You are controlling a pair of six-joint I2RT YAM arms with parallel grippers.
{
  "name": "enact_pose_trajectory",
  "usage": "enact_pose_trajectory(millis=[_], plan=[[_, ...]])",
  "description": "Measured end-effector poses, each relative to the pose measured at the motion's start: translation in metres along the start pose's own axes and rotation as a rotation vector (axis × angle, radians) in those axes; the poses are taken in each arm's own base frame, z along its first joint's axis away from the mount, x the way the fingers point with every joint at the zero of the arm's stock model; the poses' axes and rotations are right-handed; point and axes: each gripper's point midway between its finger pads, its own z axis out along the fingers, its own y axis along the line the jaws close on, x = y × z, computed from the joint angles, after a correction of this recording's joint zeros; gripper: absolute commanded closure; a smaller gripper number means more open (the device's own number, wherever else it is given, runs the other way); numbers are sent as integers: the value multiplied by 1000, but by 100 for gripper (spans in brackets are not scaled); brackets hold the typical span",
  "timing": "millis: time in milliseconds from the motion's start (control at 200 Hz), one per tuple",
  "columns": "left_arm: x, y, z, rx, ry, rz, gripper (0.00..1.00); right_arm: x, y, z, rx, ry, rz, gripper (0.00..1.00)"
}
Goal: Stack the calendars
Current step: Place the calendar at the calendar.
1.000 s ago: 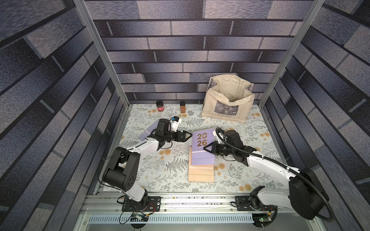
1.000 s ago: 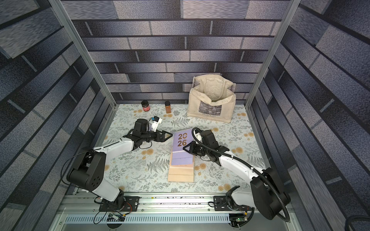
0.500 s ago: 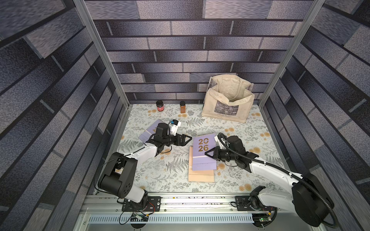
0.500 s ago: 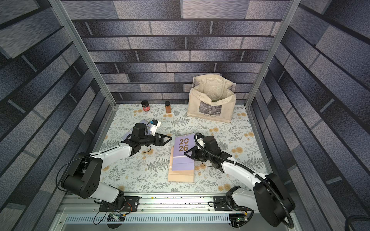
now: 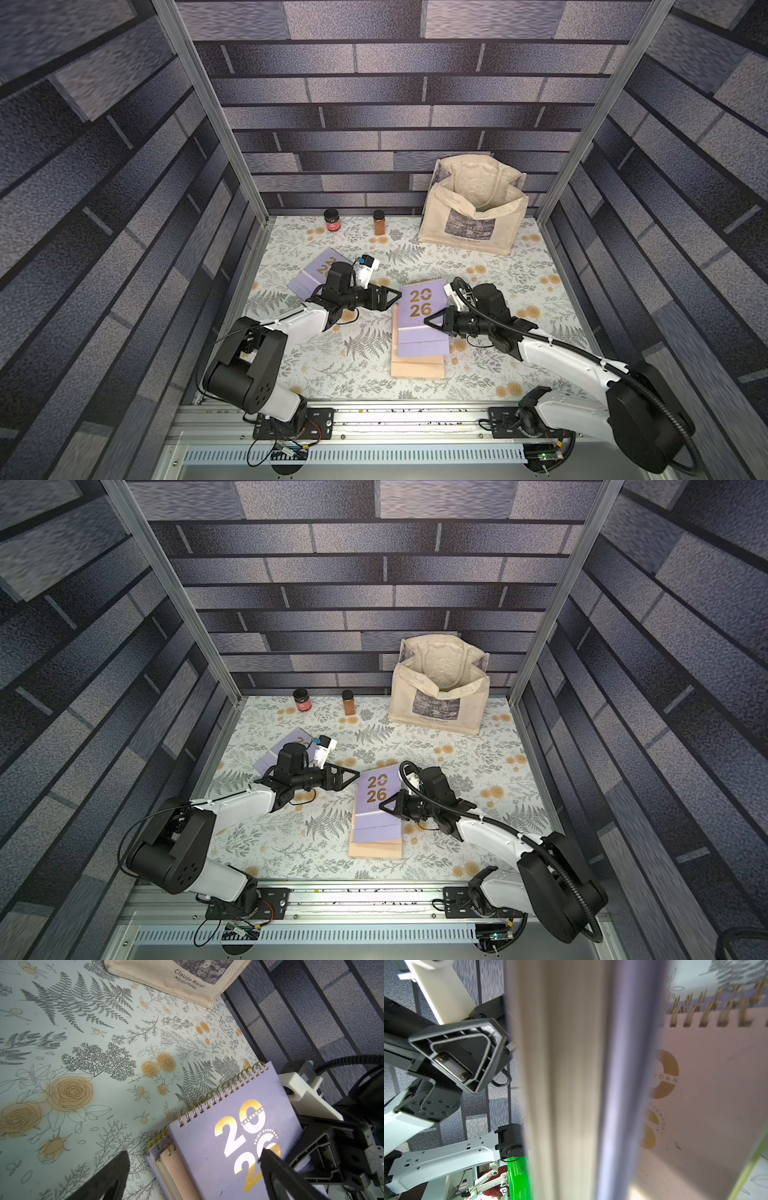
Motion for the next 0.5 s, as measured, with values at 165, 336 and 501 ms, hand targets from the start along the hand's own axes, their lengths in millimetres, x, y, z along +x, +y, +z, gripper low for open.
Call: enact_pose_trajectory(millis=[165,336,501], plan=[[-1,0,0,3,-9,-5,0,7,-7,7,4,27,19,100],[-1,0,0,4,-10,-8,0,17,-17,12,24,59,37,100],[-1,0,0,4,-10,-8,0,21,-19,13,20,60,39,100]])
